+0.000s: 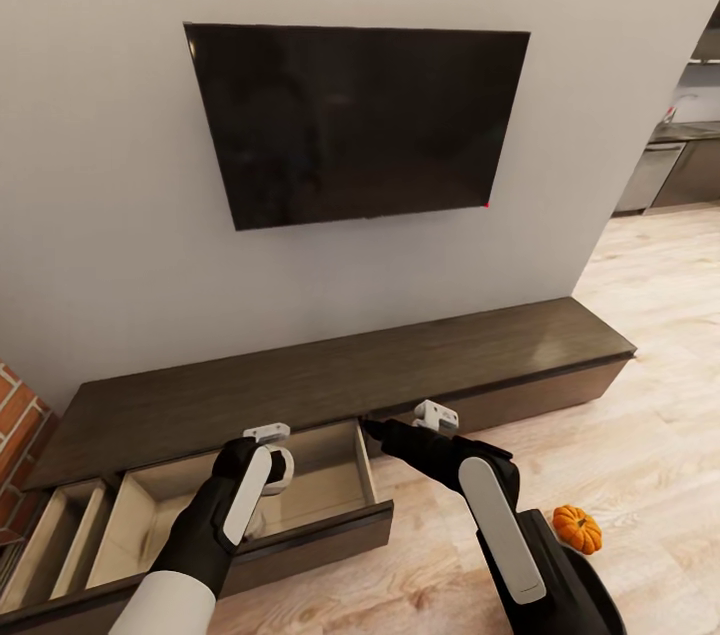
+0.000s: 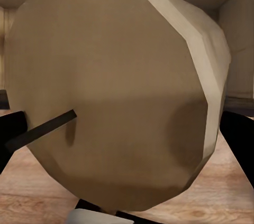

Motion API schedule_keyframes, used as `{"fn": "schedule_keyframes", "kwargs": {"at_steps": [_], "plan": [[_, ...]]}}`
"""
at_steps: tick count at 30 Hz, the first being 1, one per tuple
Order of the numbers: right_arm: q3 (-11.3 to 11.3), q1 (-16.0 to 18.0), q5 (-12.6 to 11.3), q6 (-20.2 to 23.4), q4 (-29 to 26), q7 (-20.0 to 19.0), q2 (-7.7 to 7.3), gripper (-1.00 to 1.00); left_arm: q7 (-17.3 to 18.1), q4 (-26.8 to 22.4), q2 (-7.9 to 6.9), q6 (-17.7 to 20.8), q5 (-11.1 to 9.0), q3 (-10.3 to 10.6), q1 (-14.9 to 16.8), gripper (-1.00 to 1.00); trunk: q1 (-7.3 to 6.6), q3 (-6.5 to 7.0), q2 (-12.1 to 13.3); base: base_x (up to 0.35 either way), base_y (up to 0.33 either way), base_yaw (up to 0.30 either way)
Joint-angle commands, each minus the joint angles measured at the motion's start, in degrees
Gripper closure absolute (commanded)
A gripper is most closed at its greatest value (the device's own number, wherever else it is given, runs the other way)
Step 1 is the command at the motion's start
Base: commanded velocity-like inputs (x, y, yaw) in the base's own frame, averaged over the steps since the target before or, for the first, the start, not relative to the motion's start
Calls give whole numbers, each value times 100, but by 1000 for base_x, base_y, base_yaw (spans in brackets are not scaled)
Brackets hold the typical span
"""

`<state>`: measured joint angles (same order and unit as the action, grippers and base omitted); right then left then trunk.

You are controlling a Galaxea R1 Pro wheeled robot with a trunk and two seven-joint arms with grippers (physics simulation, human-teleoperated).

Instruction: Place each of the two pumpkins and all three candles from the living room inside a cabinet in the living room (use any cabinet), then make sure every cabinet is closed, and position the cauldron so it is next to a table in the living room.

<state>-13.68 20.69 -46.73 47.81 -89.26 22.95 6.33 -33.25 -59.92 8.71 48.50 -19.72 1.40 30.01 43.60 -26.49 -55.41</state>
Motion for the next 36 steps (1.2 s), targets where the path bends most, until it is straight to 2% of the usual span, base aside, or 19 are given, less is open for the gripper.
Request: {"fn": "schedule_keyframes", "kwargs": {"at_steps": [1,4,6,7,13,16,18,22,28,36], "plan": [[1,5,-61,9,-15,57,-1,-100,-40,-1,-1,4,-58,8,4,100,23,-25,-46,0,0,0],[35,5,-64,12,-38,46,-17,-100,-30,30,-1,-10,-60,9,4,100,89,-79,-167,0,0,0],[144,5,-69,22,-45,33,-34,-100,-19,49,-3,-14,-65,9,4,100,133,-115,-247,0,0,0],[309,0,-76,43,-52,16,-59,-100,-4,71,-1,-16,-66,9,5,100,155,-133,-287,0,0,0],[758,-2,-96,115,-82,-161,-95,-100,669,525,-4,-153,-53,14,34,100,287,-240,-528,0,0,0],[956,4,-96,122,-83,-610,-112,-100,831,603,-8,-257,-43,119,39,100,353,-294,-648,0,0,0],[1002,5,-93,123,-83,-817,-119,-100,853,690,-9,-397,-36,211,39,100,396,-330,-728,0,0,0],[1017,5,-91,123,-83,-919,-117,-100,863,840,-10,-708,-25,375,40,100,484,-402,-889,0,0,0],[1004,5,-99,112,-25,-932,-114,-100,857,863,31,-929,-5,425,40,100,616,-510,-1129,0,0,0],[1000,5,-91,99,-51,-981,-115,-100,840,881,55,-965,3,481,40,100,792,-653,-1450,0,0,0]]}}
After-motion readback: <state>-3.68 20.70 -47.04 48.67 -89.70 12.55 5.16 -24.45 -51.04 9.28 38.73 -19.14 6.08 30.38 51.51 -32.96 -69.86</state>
